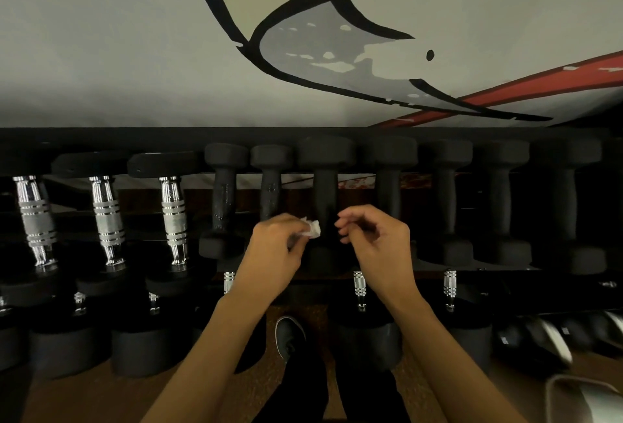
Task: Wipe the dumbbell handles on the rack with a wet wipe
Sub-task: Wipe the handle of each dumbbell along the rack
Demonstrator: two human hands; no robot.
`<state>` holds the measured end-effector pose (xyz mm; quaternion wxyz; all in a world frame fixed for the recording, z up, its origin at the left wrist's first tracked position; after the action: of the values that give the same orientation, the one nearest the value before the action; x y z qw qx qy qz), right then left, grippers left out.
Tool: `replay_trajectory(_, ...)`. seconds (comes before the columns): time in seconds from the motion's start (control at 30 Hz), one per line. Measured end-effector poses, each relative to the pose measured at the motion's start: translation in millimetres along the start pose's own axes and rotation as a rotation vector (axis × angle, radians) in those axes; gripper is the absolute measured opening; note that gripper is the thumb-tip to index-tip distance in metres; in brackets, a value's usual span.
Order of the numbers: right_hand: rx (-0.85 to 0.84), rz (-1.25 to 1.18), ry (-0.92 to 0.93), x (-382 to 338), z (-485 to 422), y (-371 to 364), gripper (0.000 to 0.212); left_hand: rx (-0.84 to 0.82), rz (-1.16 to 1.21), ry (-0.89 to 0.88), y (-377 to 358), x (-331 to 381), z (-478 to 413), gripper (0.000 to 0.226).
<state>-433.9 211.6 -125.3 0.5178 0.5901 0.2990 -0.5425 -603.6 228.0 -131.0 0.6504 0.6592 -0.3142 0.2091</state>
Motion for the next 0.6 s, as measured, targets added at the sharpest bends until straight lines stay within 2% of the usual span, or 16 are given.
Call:
replay_trajectory(0.07, -0.005, 0.023, 0.013, 0, 0, -1, 0.024, 0.007, -0.015, -0.014, 3, 0, -8, 0.015)
replay_trajectory(0.2, -0.004, 0.030, 0.028, 0, 0, -1, 0.025, 0.245, 0.093, -0.004, 13, 17, -33, 0.016)
replay_trajectory(0.27, 0.002, 0.030, 0.033, -1, 0, -2, 0.025, 0.298, 0.148, -0.016, 6, 27, -45, 0.019)
replay_trajectory(0.47, 0.029, 0.015, 0.020, -4, -1, -1, 0.028, 0.132, -0.017, -0.046, -20, 42, -35, 0.016)
replay_trajectory(0.6, -0.031, 0.168, 0.141, -11, 4, -6, 0.027, 0.032, 0.015, -0.046, -16, 42, -5, 0.020)
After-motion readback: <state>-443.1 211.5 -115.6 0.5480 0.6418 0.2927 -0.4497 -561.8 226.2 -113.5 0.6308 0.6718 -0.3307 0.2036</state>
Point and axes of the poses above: each hand's wrist, its own z-axis away from the middle knuckle, its own y-axis out of the back of the hand, x = y × z, the point moved 4 cm from there along -z, towards the middle knuckle, and after that the axes turned 12 degrees about x, right-handed, at the moved point
